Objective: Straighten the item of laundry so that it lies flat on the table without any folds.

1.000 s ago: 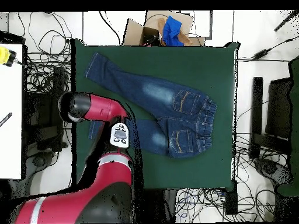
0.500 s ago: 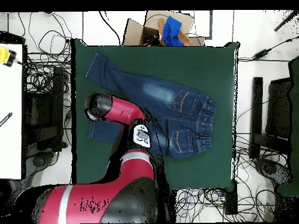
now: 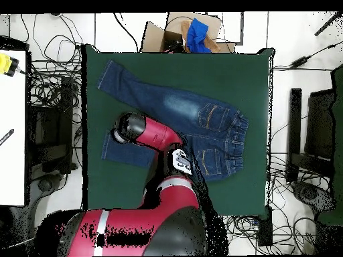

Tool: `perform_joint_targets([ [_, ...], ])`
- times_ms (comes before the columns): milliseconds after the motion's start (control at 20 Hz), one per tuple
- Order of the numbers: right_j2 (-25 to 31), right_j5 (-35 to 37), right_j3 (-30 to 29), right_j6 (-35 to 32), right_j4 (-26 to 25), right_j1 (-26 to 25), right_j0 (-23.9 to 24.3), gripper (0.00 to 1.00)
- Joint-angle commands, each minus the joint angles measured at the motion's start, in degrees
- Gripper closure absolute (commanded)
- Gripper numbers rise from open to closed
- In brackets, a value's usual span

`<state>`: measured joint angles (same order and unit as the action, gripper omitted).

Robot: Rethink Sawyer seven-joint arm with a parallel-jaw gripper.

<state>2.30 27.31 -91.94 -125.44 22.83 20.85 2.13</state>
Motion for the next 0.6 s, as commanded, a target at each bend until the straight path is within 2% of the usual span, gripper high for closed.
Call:
perform_joint_targets([
  [50, 7.29, -4.07, -5.38, -1.06, -3.7, -0.15, 1.14, 0.0],
  [450, 7.43, -3.74, -2.63, -1.22, -5.46, -3.27, 1.52, 0.0],
  [600, 7.31, -3.47, -3.3, -2.25, -5.74, -2.8, 0.96, 0.0],
])
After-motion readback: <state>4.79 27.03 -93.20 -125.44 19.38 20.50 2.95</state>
